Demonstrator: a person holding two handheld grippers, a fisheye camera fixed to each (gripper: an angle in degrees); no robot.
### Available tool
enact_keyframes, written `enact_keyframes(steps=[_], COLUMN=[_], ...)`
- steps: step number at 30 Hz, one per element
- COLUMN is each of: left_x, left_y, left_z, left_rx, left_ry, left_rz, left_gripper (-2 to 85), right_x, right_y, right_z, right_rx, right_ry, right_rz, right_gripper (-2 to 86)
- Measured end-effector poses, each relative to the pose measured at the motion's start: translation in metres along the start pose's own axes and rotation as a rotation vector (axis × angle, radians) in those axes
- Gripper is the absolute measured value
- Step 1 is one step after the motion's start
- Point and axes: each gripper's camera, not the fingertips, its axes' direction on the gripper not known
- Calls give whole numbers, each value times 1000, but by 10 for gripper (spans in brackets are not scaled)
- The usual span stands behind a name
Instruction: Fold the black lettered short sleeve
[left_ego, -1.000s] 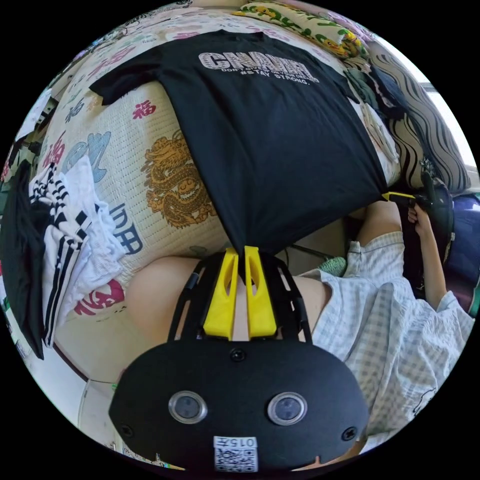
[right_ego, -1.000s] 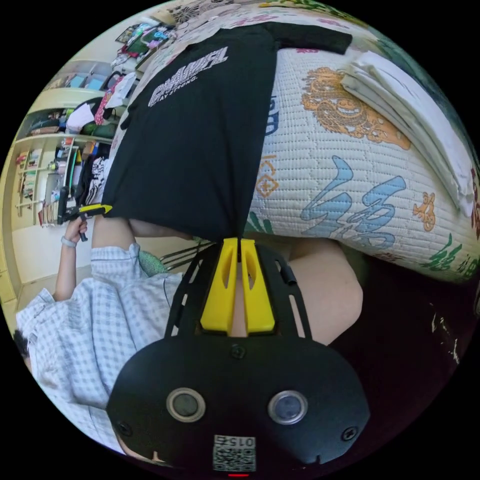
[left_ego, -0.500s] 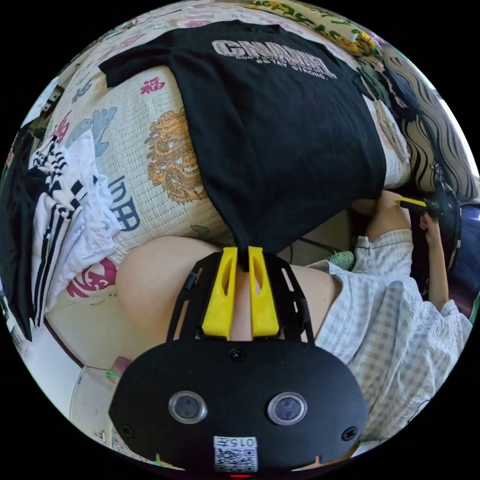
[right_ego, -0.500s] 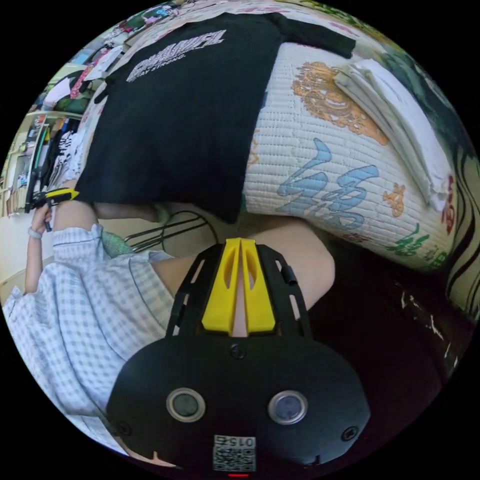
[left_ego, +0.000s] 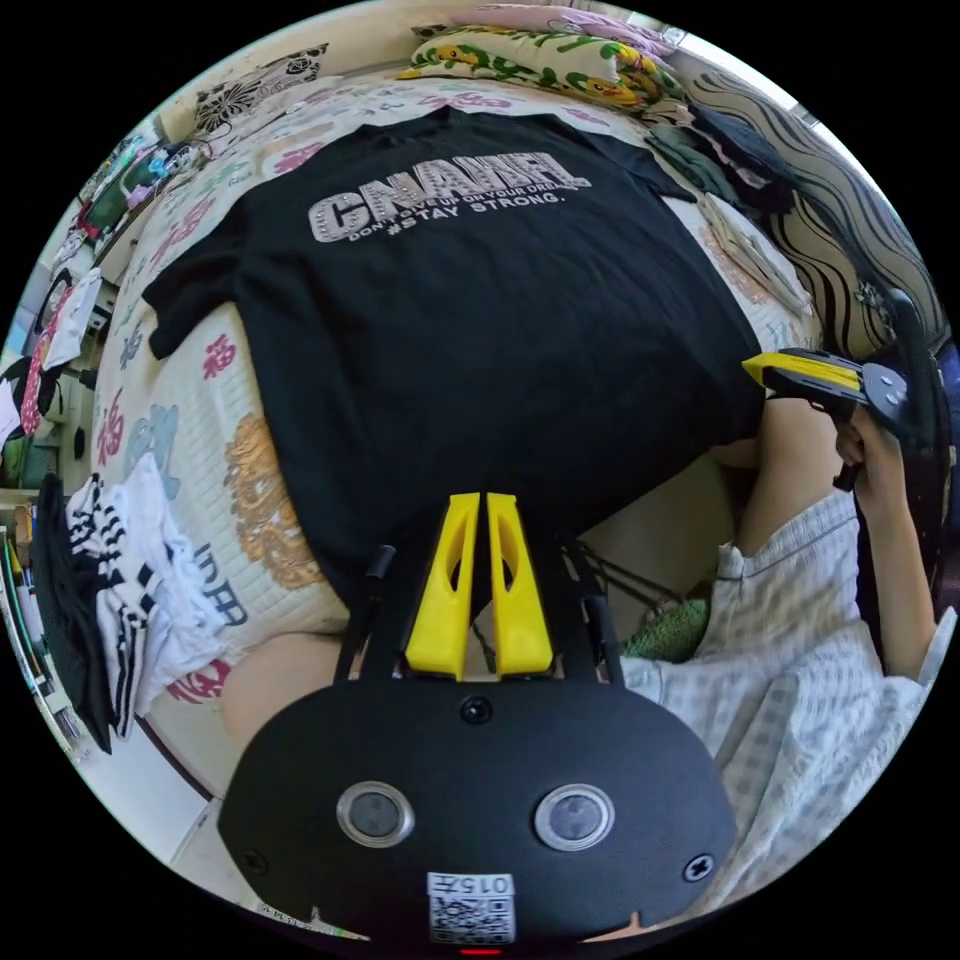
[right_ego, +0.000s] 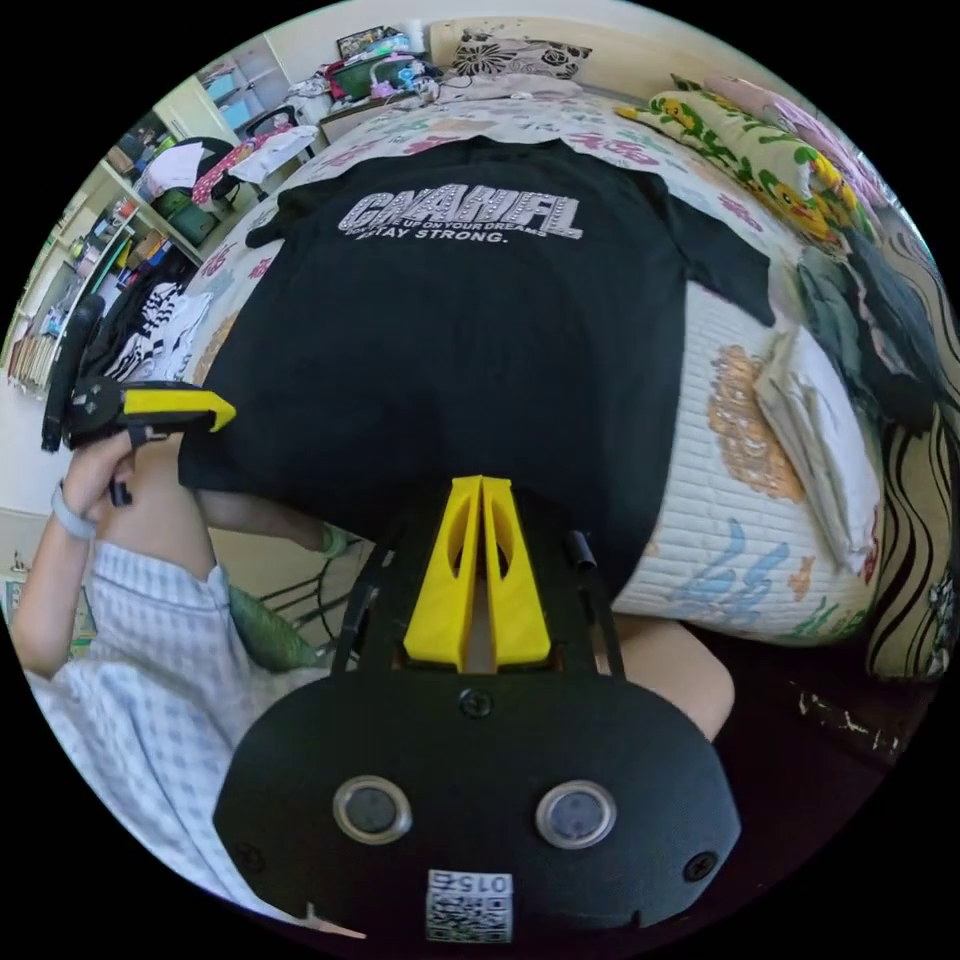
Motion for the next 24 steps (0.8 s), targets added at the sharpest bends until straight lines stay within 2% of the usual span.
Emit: enact_keyframes(steps=[5,11,14,16,17,18,19,22,24], left_x=[31,61,49,44,41,39,39,51,75], left_y=[-21,-19,-24,-35,-47,-63,-72,-147,-230], left_z=[65,108,122,124,121,109,100,60,44], left_rx=[-24,62,62,-12,-47,-5,34,206,290], left_ry=[-21,-141,-62,49,169,258,272,183,164], left_rz=[-21,136,92,129,166,188,198,261,355], left_gripper=[3,4,3,4,6,9,14,48,63], right_x=[-17,-19,-3,17,36,58,70,133,181], right_y=[-14,0,1,-1,1,4,4,-12,-33], right_z=[16,-8,-27,-48,-68,-90,-100,-140,-160], right_rx=[-67,71,75,76,149,253,301,425,493], right_ry=[-53,24,-45,-141,-204,-236,-240,-150,-53], right_rz=[34,101,133,137,162,190,208,303,338], right_gripper=[-5,-7,-9,-8,-6,-3,-1,17,36])
